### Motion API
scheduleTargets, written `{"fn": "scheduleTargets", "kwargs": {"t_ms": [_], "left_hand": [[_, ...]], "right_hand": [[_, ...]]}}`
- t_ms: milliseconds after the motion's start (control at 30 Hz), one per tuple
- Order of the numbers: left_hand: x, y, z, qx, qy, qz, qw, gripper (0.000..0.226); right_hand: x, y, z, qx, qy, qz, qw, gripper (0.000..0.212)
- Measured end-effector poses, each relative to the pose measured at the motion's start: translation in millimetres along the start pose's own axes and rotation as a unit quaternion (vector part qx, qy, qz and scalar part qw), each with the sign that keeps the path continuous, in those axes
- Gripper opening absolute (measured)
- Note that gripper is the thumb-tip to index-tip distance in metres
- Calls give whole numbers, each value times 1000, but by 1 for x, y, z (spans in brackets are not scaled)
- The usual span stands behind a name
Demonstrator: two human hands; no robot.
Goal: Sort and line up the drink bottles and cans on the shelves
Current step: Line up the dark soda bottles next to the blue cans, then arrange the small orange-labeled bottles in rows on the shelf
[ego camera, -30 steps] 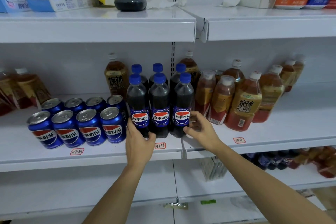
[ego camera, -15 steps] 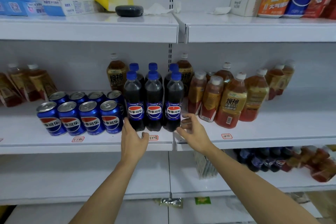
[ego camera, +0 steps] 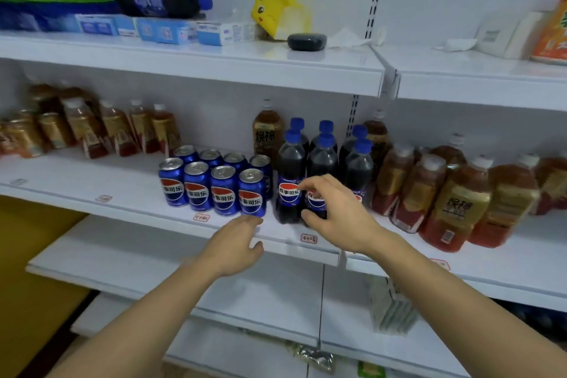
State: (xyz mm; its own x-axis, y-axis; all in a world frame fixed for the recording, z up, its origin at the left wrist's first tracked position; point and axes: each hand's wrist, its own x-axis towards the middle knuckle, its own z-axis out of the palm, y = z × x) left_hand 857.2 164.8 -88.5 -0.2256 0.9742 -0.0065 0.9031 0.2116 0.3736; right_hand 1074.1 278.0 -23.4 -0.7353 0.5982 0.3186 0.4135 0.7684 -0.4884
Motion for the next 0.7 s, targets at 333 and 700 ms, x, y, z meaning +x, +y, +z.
{"fn": "scheduleTargets", "kwargs": {"t_ms": [333,700], "left_hand": [[-29,-158,-78,64,45,-15,997,52],[-21,-364,-174,61,63,-67,994,48]], "right_hand": [[138,-115,80,-8,-19,-102,995,42],[323,-226,214,15,-38,-92,995,37]]}}
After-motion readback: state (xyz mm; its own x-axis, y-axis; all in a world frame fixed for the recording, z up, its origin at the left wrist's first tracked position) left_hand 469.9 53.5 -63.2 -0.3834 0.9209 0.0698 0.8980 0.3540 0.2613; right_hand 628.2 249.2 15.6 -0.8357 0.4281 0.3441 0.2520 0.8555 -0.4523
